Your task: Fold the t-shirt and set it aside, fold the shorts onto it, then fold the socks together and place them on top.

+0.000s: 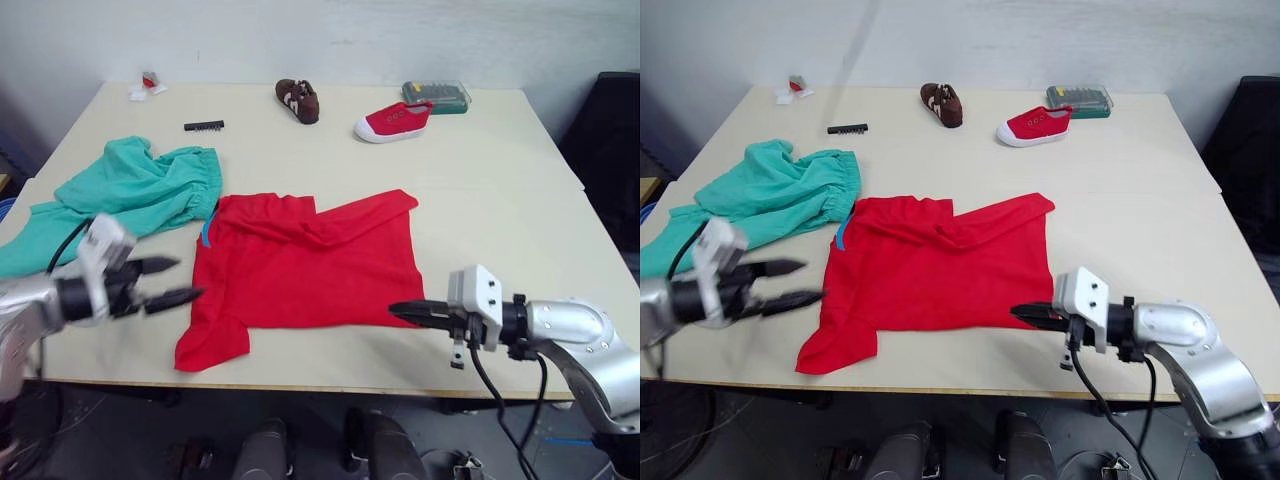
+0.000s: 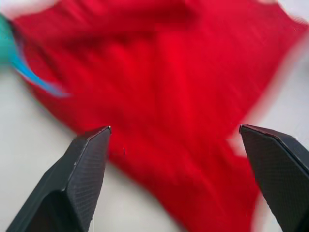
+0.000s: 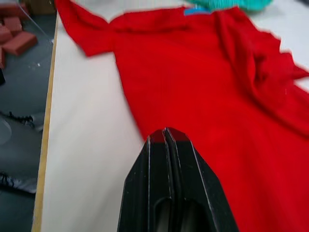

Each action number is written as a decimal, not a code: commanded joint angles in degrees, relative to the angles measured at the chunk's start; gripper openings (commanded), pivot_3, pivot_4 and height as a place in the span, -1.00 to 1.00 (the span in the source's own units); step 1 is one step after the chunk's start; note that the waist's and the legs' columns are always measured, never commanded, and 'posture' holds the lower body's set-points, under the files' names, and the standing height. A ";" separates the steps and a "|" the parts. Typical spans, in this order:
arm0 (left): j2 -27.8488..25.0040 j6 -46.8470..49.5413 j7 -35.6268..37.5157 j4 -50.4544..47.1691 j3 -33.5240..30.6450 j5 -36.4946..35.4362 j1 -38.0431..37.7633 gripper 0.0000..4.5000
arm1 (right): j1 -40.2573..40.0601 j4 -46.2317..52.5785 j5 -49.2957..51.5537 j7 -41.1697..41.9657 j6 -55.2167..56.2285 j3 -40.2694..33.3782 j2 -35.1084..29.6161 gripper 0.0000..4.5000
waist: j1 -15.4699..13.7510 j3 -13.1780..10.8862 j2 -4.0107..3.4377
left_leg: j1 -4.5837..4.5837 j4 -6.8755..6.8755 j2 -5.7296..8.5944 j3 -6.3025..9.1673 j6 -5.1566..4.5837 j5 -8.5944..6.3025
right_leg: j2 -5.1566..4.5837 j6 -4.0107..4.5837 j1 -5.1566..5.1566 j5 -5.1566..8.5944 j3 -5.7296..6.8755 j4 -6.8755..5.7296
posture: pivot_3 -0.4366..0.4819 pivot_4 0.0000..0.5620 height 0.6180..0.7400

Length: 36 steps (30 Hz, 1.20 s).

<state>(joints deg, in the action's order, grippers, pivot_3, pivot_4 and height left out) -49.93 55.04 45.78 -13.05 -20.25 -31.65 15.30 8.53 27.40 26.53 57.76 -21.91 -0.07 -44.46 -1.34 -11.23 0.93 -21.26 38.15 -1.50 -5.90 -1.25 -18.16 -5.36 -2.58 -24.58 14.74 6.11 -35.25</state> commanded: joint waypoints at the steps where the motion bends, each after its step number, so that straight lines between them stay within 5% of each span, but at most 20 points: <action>1: 3.50 5.29 -11.12 -0.92 3.14 3.51 3.79 0.98 | 1.19 1.98 0.33 -1.74 -0.92 1.11 1.25 -1.00 | 0.19 0.00 0.00 | 0.05 -0.01 0.01 -0.10 0.17 0.06 | 0.02 -0.01 0.00 0.00 -0.05 -0.02 | -0.05 -0.47 1.00; 11: 10.37 0.11 -23.97 3.24 13.07 14.45 8.46 0.90 | 1.99 2.51 -0.15 -4.26 -1.75 2.30 2.99 -1.00 | -0.02 -0.02 0.14 | 0.02 0.01 -0.01 -0.16 0.27 0.09 | 0.06 -0.02 -0.03 -0.01 -0.07 0.05 | -0.05 -0.47 1.00; 25: 11.72 -2.76 -23.23 8.40 11.24 16.31 8.09 -0.99 | -0.09 3.56 1.33 -6.07 -2.74 0.64 2.96 -1.00 | 0.02 -0.01 0.16 | 0.03 0.02 -0.03 -0.15 0.29 0.12 | 0.05 -0.01 -0.04 0.00 -0.07 -0.02 | -0.05 -0.47 1.00; 32: 10.73 6.11 -19.20 15.07 -3.51 6.69 9.84 -0.99 | -0.55 3.52 0.72 -5.33 -1.97 0.86 2.33 -1.00 | 0.28 -0.01 0.16 | 0.04 0.02 -0.05 -0.15 0.30 0.12 | 0.07 -0.01 -0.06 0.00 -0.05 -0.06 | -0.05 -0.47 1.00; 36: 9.19 10.23 -14.71 18.51 -6.11 1.90 10.56 -0.99 | -0.20 2.54 -0.08 -4.70 -1.31 1.57 2.45 -1.00 | 0.15 -0.01 0.18 | 0.03 0.03 -0.03 -0.14 0.31 0.13 | 0.06 -0.01 -0.06 0.00 -0.03 -0.06 | -0.05 -0.47 1.00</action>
<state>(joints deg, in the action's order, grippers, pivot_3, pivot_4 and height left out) -39.65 63.32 28.68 5.20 -24.53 -26.90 24.84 8.05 29.04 26.32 52.59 -24.60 1.99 -41.86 -1.19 -11.23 1.10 -21.23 38.19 -1.52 -6.05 -0.94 -18.04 -5.31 -2.59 -24.63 14.73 6.07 -35.31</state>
